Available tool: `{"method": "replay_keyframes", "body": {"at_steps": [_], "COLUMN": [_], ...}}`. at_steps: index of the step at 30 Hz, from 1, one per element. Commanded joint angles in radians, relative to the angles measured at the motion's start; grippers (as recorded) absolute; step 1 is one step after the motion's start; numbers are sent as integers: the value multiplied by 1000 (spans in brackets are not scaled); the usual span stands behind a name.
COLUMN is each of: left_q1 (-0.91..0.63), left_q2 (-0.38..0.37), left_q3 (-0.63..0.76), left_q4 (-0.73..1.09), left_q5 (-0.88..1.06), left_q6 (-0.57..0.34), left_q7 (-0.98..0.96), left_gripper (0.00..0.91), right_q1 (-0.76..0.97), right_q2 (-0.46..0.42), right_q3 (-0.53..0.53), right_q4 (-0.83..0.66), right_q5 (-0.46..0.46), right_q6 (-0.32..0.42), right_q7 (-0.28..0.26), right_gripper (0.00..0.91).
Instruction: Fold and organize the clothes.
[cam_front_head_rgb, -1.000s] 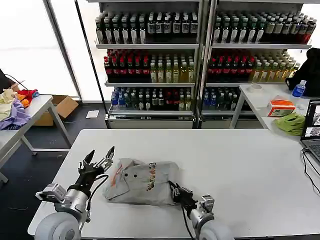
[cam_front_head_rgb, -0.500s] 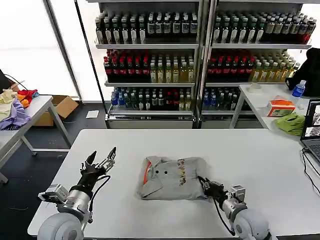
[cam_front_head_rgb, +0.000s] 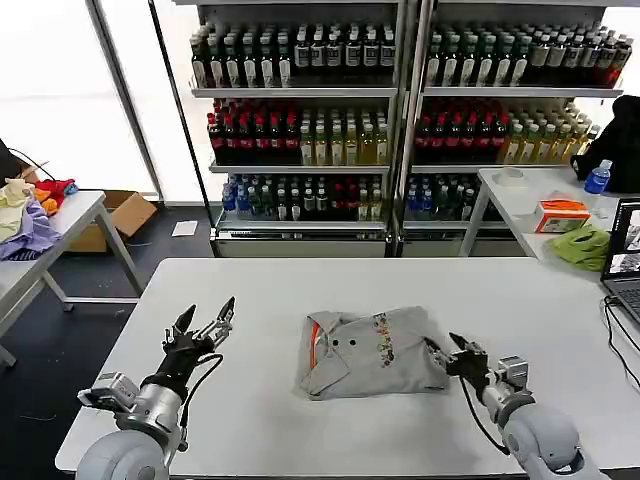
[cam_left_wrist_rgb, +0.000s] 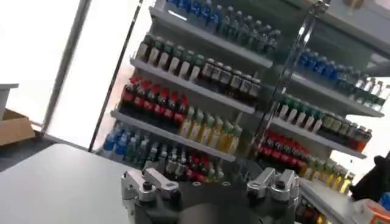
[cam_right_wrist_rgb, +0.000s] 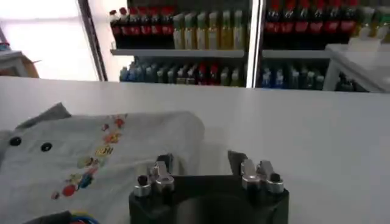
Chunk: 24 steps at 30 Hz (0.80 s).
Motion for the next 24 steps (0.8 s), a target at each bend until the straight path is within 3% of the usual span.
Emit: {"method": "replay_keyframes", "body": {"at_steps": [1,6,10,12,17,20,24], "left_q1": [7,14,25,33,40,50,55], "left_q2": [-2,-4,-10,-15,-21,-24,-24], "left_q3": [0,5,5,5,1,-5,-7], "left_q4": [-13,-25,-23,-23,-16,-20,-16], "left_q5": [0,3,8,12,19,16,17], "left_q6": [0,1,-1,-2,-6,-7,-8], "left_q7": [3,5,6,10,14,18,21], "left_gripper": [907,907,907,907,907,907,907], "right_q1": [39,123,209,240,261,262,242], "right_q2": [15,94,175,221,311,324,303], "right_q3": [55,-82,-224,-285,-357,-363,-357], "right_q4": [90,92,14,-35,-128,-171,-204], "right_q5": [-13,-13,-59,-54,-103,-101,-143], "right_q6": [59,64,57,18,20,-5,-25], "right_q7": [54,105,190,240,342,362,339], "right_gripper": [907,907,907,907,907,907,907]}}
